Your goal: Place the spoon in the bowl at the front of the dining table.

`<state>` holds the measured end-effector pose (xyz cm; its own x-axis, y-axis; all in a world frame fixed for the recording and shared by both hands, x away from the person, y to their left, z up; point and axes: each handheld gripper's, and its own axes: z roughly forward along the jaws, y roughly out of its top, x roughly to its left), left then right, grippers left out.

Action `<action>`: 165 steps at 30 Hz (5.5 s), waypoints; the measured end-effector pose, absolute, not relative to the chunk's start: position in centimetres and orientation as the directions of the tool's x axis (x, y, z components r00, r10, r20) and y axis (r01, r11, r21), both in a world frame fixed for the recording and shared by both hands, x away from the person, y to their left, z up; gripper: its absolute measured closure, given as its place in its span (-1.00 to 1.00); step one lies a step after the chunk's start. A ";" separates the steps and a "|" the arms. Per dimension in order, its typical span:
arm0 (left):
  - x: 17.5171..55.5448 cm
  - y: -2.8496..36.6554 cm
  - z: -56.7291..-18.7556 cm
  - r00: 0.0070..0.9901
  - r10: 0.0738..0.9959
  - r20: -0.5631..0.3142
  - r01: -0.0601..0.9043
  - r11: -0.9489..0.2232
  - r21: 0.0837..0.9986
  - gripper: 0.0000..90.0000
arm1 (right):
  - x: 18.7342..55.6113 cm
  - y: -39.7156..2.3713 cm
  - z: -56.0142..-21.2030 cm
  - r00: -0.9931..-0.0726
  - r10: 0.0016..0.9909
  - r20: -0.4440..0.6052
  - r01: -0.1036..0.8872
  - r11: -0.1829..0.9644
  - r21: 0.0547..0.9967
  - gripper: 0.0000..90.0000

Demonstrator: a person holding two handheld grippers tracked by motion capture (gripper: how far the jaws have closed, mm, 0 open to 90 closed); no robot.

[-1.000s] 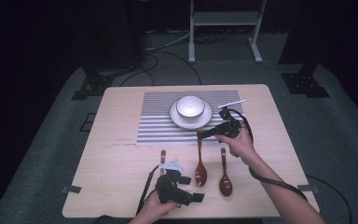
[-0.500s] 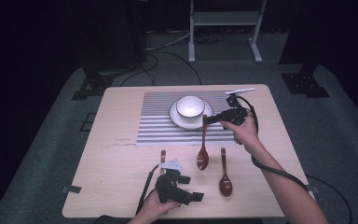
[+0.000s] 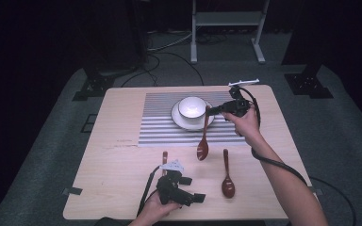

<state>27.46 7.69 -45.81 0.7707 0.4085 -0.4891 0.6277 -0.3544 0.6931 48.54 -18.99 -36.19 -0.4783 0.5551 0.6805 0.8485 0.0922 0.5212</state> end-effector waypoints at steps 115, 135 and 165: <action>27.2 7.6 -45.8 0.783 0.394 -0.482 0.614 -0.365 0.700 -0.87 | 55.9 -20.7 -38.3 -0.203 0.733 0.649 0.783 -0.277 0.557 0.85; 27.3 7.6 -45.9 0.780 0.394 -0.486 0.618 -0.363 0.698 -0.87 | 56.2 -21.8 -40.0 -0.186 0.710 0.679 0.802 -0.290 0.523 0.81; 27.5 8.0 -45.8 0.771 0.413 -0.486 0.625 -0.341 0.702 -0.87 | 53.8 -23.6 -39.6 -0.264 0.679 0.685 0.822 -0.213 0.528 0.48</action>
